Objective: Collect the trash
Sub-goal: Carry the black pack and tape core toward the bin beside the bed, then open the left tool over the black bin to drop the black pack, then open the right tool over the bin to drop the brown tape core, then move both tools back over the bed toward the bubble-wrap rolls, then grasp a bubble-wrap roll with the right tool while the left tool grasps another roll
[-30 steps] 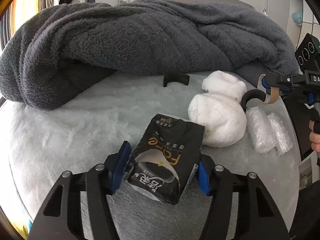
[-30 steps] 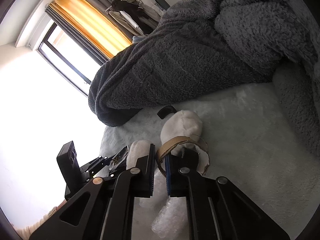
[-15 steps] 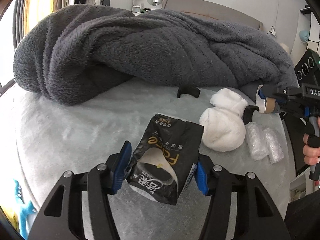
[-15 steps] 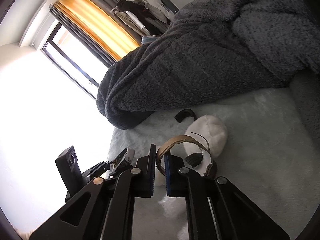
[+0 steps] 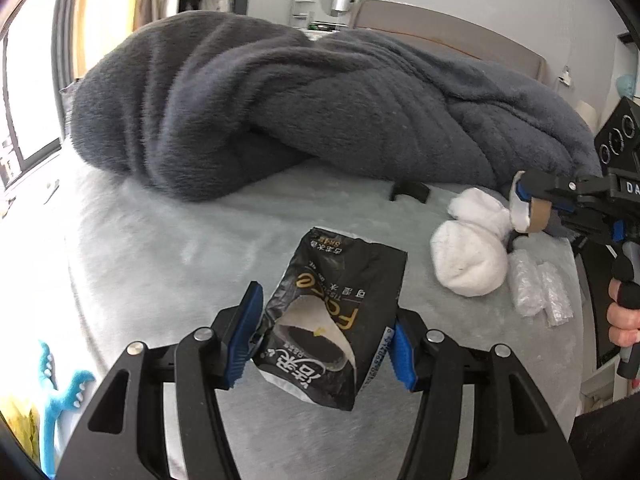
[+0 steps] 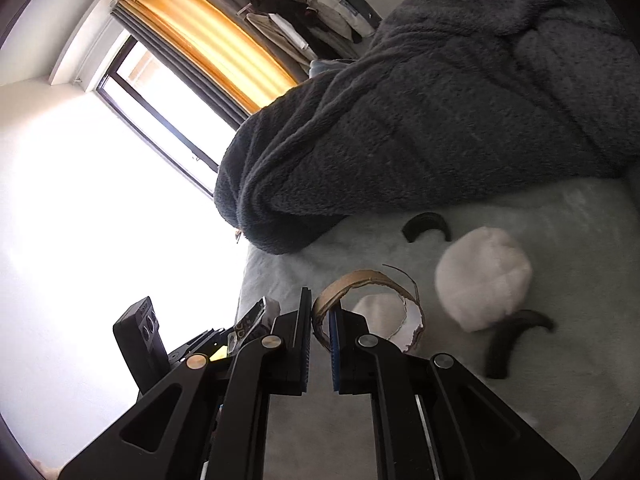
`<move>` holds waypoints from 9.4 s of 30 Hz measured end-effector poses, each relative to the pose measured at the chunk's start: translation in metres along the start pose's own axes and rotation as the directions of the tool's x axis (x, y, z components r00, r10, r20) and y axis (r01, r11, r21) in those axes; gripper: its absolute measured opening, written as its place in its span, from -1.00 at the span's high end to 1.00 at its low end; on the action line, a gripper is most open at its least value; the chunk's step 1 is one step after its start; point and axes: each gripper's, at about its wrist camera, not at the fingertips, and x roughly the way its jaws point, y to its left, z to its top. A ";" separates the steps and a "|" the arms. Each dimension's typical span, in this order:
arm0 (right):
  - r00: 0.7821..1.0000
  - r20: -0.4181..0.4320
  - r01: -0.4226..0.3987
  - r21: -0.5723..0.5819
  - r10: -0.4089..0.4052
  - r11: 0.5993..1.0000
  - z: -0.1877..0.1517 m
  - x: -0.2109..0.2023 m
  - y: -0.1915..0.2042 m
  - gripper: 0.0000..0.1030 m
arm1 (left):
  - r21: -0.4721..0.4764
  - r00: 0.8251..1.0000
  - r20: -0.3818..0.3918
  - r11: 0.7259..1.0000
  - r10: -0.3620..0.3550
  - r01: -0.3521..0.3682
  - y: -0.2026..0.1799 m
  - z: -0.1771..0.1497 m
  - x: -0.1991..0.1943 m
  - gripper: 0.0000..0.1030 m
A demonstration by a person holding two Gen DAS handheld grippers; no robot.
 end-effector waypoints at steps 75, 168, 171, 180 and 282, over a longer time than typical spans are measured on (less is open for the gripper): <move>0.867 -0.480 -0.157 -0.517 -0.133 0.842 -0.178 0.225 0.252 0.84 | -0.394 0.839 -0.524 0.832 0.145 -0.390 0.211 -0.238 -0.085 -0.17; 0.911 -0.383 -0.106 -0.576 -0.154 0.811 -0.147 0.156 0.215 -0.42 | -0.237 0.940 0.224 0.950 0.255 -0.201 0.089 -0.017 -0.218 -0.72; 0.921 -0.358 -0.085 -0.571 -0.155 0.817 -0.137 0.144 0.205 -0.43 | -0.232 0.944 0.223 0.954 0.243 -0.191 0.079 -0.012 -0.210 -0.72; 0.942 -0.287 -0.025 -0.583 -0.176 0.812 -0.119 0.112 0.182 -0.43 | -0.224 0.951 0.218 0.960 0.218 -0.169 0.055 -0.002 -0.191 -0.72; 0.988 0.009 0.152 -0.240 -0.154 0.959 -0.039 -0.127 -0.062 -0.24 | 0.052 0.989 -0.113 0.994 -0.091 0.097 -0.187 -0.003 0.052 -0.25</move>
